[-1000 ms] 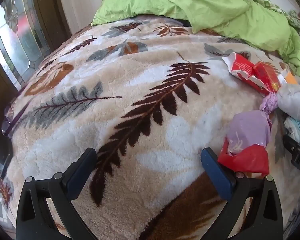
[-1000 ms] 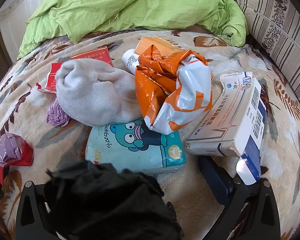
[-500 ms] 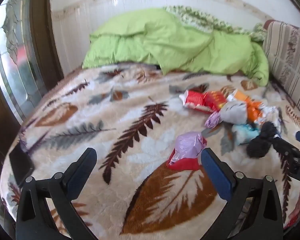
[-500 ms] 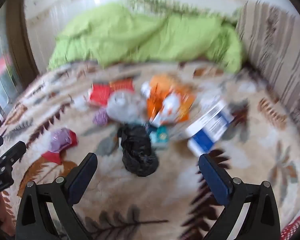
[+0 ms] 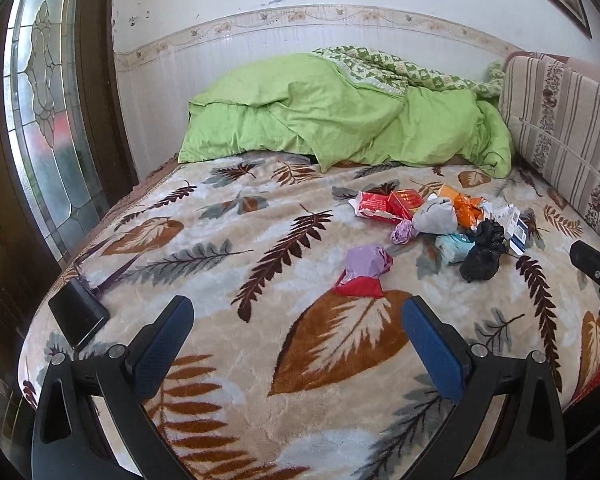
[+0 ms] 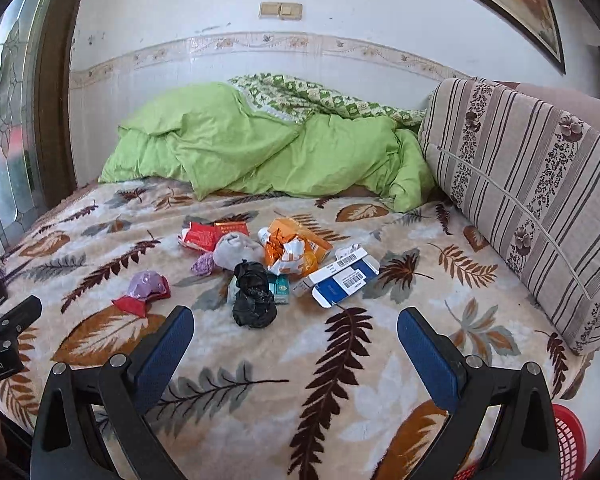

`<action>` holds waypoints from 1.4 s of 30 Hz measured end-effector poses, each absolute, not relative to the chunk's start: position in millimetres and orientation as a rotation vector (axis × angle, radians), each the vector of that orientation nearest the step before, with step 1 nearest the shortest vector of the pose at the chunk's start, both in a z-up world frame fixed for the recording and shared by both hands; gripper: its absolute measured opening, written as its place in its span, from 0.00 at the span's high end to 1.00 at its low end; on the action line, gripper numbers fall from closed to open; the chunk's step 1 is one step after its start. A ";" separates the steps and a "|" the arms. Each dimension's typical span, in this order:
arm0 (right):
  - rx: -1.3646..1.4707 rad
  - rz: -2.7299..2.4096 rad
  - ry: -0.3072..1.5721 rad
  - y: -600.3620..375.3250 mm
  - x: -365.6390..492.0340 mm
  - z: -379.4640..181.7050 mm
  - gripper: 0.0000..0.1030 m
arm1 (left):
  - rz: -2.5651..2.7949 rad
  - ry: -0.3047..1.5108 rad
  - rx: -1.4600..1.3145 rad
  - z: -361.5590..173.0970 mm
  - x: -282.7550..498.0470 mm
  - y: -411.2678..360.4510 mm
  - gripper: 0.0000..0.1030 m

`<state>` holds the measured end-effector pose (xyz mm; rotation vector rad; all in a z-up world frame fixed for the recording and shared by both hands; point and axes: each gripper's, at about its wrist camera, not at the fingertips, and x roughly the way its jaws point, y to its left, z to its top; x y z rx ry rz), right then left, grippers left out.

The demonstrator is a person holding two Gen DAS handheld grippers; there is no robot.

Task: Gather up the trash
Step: 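Move both tools toward the pile of trash on the bed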

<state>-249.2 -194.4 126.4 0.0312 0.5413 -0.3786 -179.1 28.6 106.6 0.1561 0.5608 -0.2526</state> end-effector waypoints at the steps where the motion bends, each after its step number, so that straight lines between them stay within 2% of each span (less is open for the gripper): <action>1: 0.021 -0.381 0.552 -193.5 -247.5 121.9 0.01 | -0.254 0.565 0.156 105.2 -177.6 27.5 0.00; 42: 0.000 -0.396 0.605 -194.6 -242.2 116.2 0.01 | -0.260 0.589 0.152 102.2 -171.2 27.7 0.00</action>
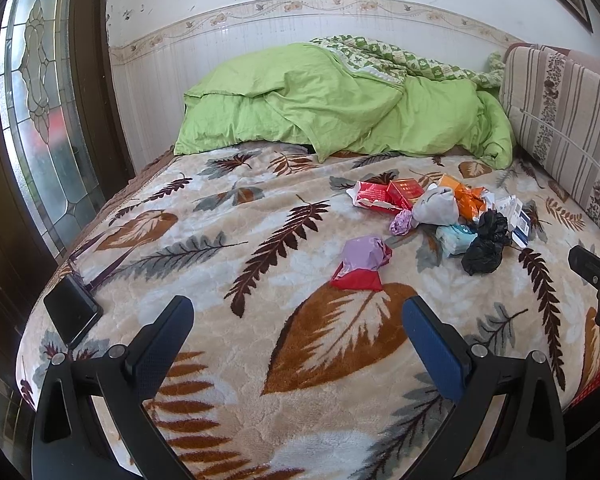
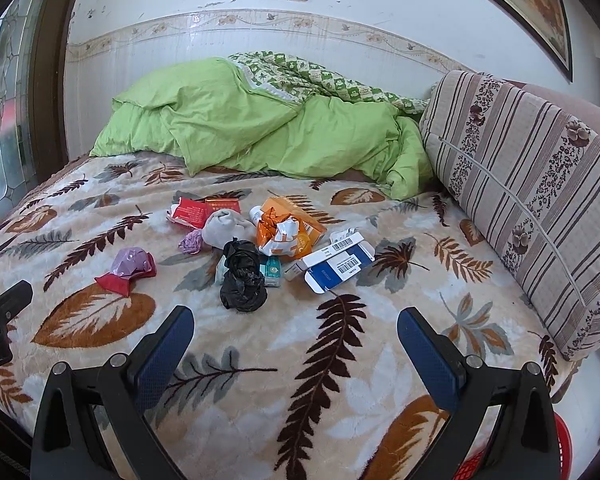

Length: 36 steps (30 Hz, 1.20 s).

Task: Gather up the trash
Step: 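Move both tools toward the pile of trash on the bed, then grasp the black plastic bag with the right tool while the left tool grasps the purple-red wrapper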

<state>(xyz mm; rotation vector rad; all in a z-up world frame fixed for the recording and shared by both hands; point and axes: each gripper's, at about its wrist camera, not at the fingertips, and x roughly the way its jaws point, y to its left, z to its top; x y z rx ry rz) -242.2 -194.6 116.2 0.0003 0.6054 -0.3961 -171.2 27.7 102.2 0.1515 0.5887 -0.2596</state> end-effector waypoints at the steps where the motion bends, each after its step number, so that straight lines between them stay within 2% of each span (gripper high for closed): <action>1: 0.001 -0.395 0.606 -194.6 -242.6 116.3 0.01 | -0.260 0.589 0.152 102.0 -171.2 27.8 0.00; 13: 0.000 -0.389 0.610 -194.1 -241.3 115.2 0.01 | -0.262 0.592 0.153 100.8 -171.9 27.0 0.00; 19: 0.109 -0.289 0.640 -205.9 -233.7 110.8 0.01 | -0.317 0.695 0.089 86.1 -155.6 34.7 0.00; 22: 0.191 -0.207 0.680 -212.4 -218.5 102.8 0.09 | -0.338 0.774 0.039 77.5 -138.4 36.9 0.00; 26: 0.295 -0.136 0.771 -220.6 -187.4 85.6 0.20 | -0.364 0.872 -0.043 65.8 -118.6 40.9 0.20; 31: 0.327 -0.149 0.794 -230.3 -149.3 79.5 0.22 | -0.375 0.894 -0.063 66.0 -110.0 35.6 0.20; 33: 0.339 -0.155 0.799 -235.1 -138.0 73.3 0.31 | -0.382 0.888 -0.047 67.6 -108.5 30.9 0.20; 36: 0.361 -0.147 0.817 -241.5 -129.5 63.8 0.34 | -0.392 0.874 -0.004 70.1 -106.8 19.2 0.20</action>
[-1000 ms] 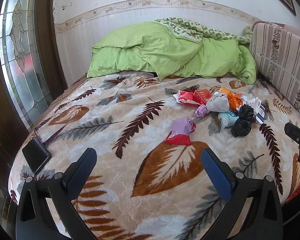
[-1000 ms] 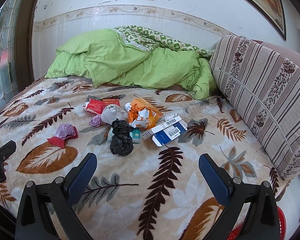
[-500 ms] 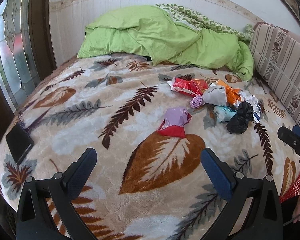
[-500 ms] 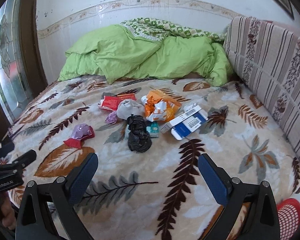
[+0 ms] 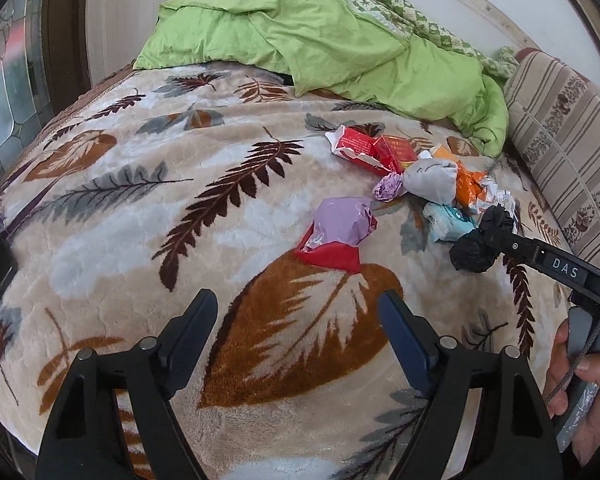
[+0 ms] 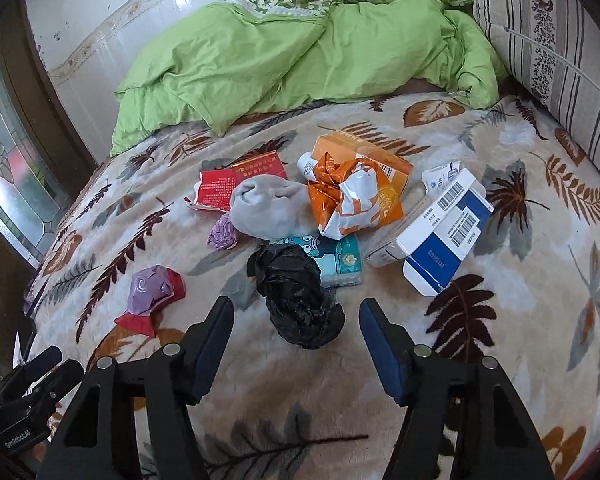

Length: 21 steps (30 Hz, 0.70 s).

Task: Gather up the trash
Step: 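Grasp the black plastic bag with the right tool while the left tool grasps the purple-red wrapper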

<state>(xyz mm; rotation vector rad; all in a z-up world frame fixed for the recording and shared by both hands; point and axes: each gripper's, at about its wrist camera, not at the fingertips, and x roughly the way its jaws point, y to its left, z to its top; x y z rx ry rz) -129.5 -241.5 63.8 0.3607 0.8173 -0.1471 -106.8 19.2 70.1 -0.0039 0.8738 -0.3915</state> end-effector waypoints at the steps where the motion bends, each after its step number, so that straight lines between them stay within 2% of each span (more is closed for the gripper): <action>1: 0.364 -0.142 0.817 -242.7 -128.3 62.8 0.34 | -0.387 0.862 0.012 71.3 -104.7 14.2 0.20; 4: 0.344 -0.135 0.813 -242.3 -123.0 62.0 0.35 | -0.390 0.840 0.041 74.7 -92.4 -0.7 0.20; 5: 0.344 -0.129 0.812 -242.8 -120.9 61.0 0.41 | -0.396 0.843 0.044 75.2 -85.9 -7.0 0.20; 6: 0.344 -0.126 0.817 -243.2 -119.2 59.4 0.53 | -0.403 0.849 0.047 74.8 -80.4 -12.3 0.20; 7: 0.346 -0.123 0.829 -243.8 -117.4 56.6 0.61 | -0.412 0.854 0.049 74.0 -73.3 -19.3 0.21; 8: 0.349 -0.122 0.839 -244.6 -117.0 53.9 0.64 | -0.418 0.860 0.053 72.5 -67.2 -25.6 0.25; 12: 0.363 -0.129 0.805 -252.6 -126.2 58.4 0.66 | -0.440 0.918 0.079 56.3 -43.4 -48.7 0.48; 15: 0.387 -0.135 0.792 -257.6 -133.1 60.3 0.66 | -0.464 0.964 0.067 42.9 -31.4 -57.5 0.59; 21: 0.406 -0.128 0.781 -259.8 -142.1 63.9 0.66 | -0.469 0.943 0.076 43.4 -33.3 -58.3 0.70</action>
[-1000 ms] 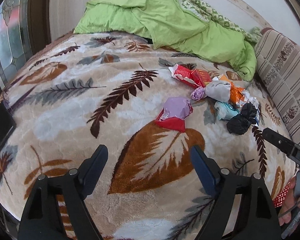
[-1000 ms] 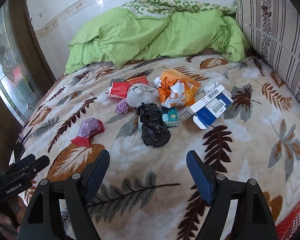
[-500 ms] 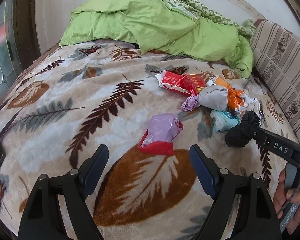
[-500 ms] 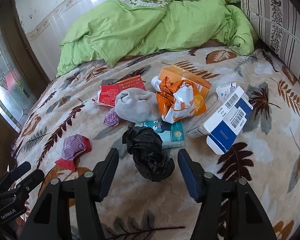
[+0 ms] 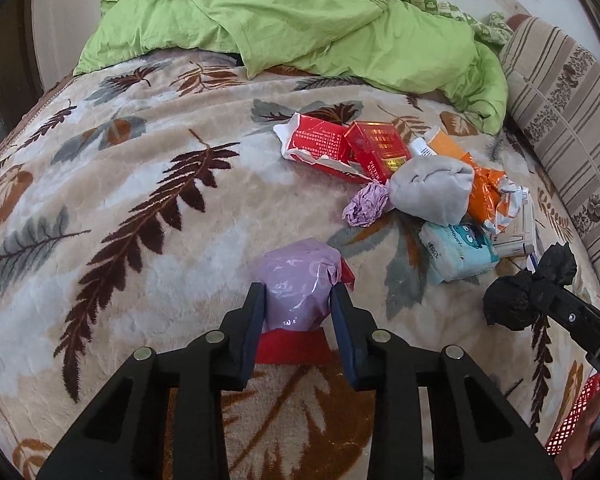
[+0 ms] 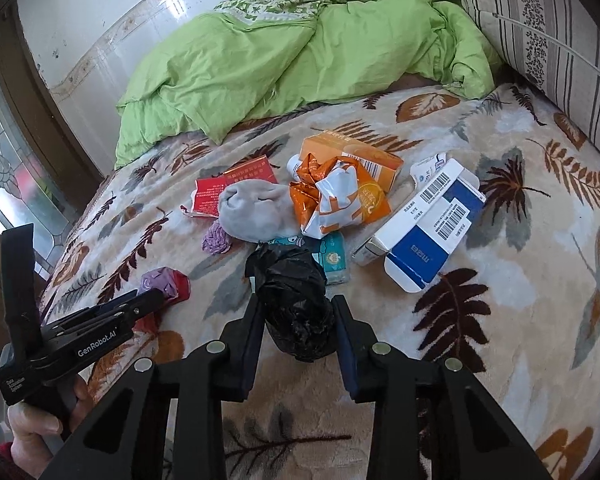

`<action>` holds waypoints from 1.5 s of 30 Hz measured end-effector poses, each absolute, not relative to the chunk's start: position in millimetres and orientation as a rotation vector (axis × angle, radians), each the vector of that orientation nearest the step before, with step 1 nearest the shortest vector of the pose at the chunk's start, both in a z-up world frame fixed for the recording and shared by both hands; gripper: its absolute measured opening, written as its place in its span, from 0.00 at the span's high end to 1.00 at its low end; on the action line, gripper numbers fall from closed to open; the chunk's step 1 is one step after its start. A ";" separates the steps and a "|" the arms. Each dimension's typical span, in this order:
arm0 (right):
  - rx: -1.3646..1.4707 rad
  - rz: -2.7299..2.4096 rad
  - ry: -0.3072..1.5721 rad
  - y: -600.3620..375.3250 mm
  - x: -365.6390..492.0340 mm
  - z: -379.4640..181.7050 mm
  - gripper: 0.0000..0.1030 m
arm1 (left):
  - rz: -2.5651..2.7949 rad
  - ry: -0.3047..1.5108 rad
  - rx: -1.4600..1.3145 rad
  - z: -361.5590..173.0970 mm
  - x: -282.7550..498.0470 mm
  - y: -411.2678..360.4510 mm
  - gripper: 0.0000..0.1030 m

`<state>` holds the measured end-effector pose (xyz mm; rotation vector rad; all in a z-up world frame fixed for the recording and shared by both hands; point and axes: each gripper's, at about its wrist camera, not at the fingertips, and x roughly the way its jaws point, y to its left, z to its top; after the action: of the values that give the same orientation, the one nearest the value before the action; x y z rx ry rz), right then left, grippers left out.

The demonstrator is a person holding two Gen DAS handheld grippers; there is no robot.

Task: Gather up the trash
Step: 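Grasp the black plastic bag with the right tool while the left tool grasps the purple-red wrapper, then carry both items to the red basket and open both tools to drop them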

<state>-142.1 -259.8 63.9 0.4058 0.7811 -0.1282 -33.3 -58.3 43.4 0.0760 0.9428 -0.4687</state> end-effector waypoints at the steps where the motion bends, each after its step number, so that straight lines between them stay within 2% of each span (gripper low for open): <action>1: 0.401 -0.132 0.775 -259.5 -144.0 65.6 0.66 | -0.473 0.933 0.081 45.2 -36.8 -57.7 0.71; 10: 0.480 -0.161 0.643 -274.6 -213.5 104.6 0.66 | -0.659 0.831 0.096 81.6 -113.2 -74.7 0.71; 18: 0.496 -0.266 0.520 -314.0 -370.5 149.5 0.66 | -0.999 0.787 0.149 127.2 -216.2 -157.6 0.71; 24: 0.574 -0.482 0.508 -374.8 -474.6 149.4 0.66 | -1.245 0.801 0.218 151.7 -294.9 -234.6 0.70; 31: 0.682 -0.625 0.503 -417.5 -544.4 127.5 0.64 | -1.385 0.900 0.342 134.5 -365.1 -311.6 0.70; 32: 0.694 -0.629 0.506 -420.7 -548.2 124.7 0.64 | -1.395 0.917 0.365 130.6 -372.6 -320.9 0.68; 34: 0.708 -0.630 0.515 -426.2 -555.6 120.4 0.59 | -1.404 0.932 0.402 127.2 -384.2 -330.9 0.56; 35: 0.708 -0.649 0.514 -428.3 -559.5 119.7 0.48 | -1.398 0.931 0.411 127.1 -388.0 -333.8 0.51; 36: 0.705 -0.669 0.507 -429.5 -563.5 120.5 0.37 | -1.393 0.926 0.409 128.1 -388.2 -332.5 0.50; 40: 0.684 -0.659 0.457 -430.8 -576.4 127.6 0.35 | -1.347 0.896 0.383 141.8 -379.6 -320.6 0.50; 45: 0.658 -0.569 0.450 -420.8 -555.7 134.3 0.35 | -1.224 0.843 0.330 161.3 -351.0 -287.6 0.36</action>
<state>-555.7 -420.8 134.3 0.6585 0.4499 -0.5692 -351.0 -287.6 161.3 0.3295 0.8434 -1.2244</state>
